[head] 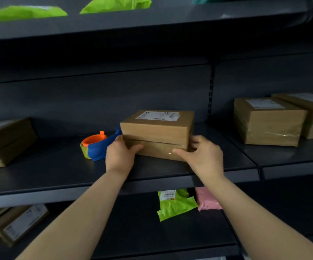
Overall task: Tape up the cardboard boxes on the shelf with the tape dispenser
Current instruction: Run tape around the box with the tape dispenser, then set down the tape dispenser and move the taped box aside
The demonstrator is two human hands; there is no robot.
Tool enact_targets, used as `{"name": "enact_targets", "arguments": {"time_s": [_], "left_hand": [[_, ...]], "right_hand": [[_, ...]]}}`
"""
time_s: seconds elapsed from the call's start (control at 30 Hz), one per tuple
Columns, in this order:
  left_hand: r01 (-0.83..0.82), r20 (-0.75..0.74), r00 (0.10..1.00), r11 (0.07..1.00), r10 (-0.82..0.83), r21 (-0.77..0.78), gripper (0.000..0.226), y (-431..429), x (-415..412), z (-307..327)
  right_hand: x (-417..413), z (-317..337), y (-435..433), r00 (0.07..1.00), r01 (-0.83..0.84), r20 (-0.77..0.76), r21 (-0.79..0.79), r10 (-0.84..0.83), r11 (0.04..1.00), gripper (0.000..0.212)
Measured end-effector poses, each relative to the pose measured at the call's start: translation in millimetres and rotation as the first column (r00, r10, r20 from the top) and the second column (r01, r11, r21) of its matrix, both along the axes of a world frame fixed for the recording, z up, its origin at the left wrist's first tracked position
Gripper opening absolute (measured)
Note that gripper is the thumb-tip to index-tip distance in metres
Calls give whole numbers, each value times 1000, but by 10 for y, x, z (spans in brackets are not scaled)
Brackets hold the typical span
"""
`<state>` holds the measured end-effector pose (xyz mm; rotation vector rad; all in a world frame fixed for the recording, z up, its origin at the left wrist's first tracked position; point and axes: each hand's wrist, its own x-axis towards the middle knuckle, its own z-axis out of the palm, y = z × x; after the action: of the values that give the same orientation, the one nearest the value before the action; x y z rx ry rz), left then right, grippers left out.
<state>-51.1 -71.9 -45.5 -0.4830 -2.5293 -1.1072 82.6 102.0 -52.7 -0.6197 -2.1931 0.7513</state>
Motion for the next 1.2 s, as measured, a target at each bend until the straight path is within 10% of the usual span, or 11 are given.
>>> {"name": "enact_targets", "arguments": {"time_s": [0.1, 0.23, 0.37, 0.63, 0.87, 1.0, 1.2], "left_hand": [[-41, -86, 995, 999, 40, -11, 44, 61, 34, -14], [17, 40, 999, 989, -24, 148, 24, 198, 170, 7], [-4, 208, 976, 941, -71, 338, 33, 287, 214, 44], [181, 461, 726, 789, -510, 587, 63, 800, 240, 125], [295, 344, 800, 821, -491, 488, 35, 1243, 399, 78], [301, 299, 815, 804, -496, 514, 25, 903, 372, 86], [161, 74, 973, 870, -220, 466, 21, -140, 79, 290]], "right_hand": [[116, -61, -127, 994, 78, -81, 138, -67, 987, 60], [-88, 102, 123, 945, 89, -281, -273, -168, 958, 14], [-213, 244, 196, 938, -343, -127, -461, 322, 818, 57], [-43, 99, 342, 984, -115, -173, -379, 52, 918, 64], [91, 170, 422, 918, 261, -292, -59, -266, 964, 77], [-34, 211, 71, 846, 104, -531, 105, -33, 989, 46], [-543, 293, -747, 878, -280, -401, 13, 261, 960, 45]]}}
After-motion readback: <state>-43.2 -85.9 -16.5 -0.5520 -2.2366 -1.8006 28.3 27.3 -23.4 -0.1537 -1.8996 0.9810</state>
